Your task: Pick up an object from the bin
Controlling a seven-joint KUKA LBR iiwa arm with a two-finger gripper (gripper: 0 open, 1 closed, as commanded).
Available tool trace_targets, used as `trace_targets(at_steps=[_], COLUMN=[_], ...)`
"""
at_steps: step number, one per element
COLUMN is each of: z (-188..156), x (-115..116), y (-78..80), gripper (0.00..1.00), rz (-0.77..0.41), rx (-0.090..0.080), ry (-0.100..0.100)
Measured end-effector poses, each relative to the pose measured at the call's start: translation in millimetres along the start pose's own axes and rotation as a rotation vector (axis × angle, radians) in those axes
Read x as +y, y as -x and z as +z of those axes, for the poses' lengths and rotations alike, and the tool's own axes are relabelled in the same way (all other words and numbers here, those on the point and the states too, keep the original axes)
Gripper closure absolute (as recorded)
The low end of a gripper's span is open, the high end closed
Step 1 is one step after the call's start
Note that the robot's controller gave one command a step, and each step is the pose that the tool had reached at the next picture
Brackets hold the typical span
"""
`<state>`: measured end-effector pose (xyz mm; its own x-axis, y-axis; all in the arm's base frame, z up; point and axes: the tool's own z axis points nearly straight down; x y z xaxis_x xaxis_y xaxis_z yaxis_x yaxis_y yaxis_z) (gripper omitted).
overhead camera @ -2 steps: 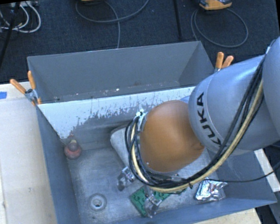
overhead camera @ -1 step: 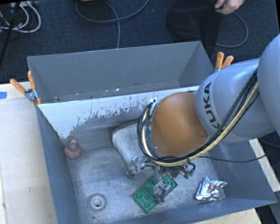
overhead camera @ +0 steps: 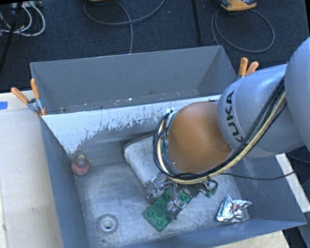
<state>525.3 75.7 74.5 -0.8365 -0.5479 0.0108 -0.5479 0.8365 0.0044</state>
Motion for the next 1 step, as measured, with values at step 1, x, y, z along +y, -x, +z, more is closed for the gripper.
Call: trace_targets(at_steps=[1], z=[-192.1], x=[-18.4], y=[-35.6], gripper=[1.0], rz=[-0.135], rx=[-0.017], ry=[-0.009])
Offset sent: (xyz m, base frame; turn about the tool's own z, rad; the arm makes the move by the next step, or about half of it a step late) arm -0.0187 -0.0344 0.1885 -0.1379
